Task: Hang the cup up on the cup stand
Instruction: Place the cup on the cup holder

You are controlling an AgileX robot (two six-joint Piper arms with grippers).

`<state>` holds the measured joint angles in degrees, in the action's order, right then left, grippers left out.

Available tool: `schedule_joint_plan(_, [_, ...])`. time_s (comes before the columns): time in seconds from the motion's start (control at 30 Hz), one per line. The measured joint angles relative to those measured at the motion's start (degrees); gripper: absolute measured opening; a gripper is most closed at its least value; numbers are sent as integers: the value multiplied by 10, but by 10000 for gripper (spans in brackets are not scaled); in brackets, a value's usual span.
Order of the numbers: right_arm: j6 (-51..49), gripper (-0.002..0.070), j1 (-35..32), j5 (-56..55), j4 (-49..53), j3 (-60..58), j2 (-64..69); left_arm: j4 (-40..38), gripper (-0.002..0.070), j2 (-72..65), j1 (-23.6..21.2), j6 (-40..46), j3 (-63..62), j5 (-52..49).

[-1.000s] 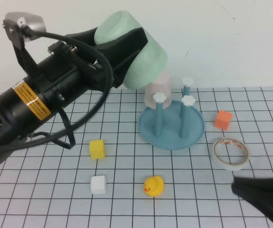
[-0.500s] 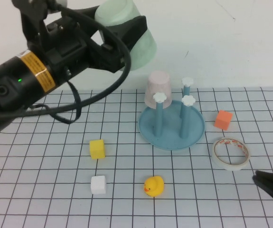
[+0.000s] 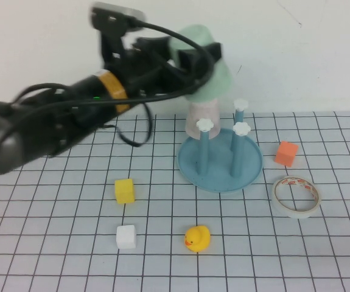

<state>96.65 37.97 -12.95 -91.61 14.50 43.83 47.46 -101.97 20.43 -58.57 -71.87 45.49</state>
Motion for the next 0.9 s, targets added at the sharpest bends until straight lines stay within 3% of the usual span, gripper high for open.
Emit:
schedule_joint_plan(0.3, [0, 2, 0, -27, -85, 0, 0, -1, 575, -108, 67, 44, -88, -15])
schedule_joint_plan(0.77, [0, 0, 0, -27, -91, 0, 0, -144, 575, -204, 71, 173, -185, -91])
schedule_joint_plan(0.9, [0, 0, 0, -27, -91, 0, 0, -151, 575, -225, 72, 182, -212, -92])
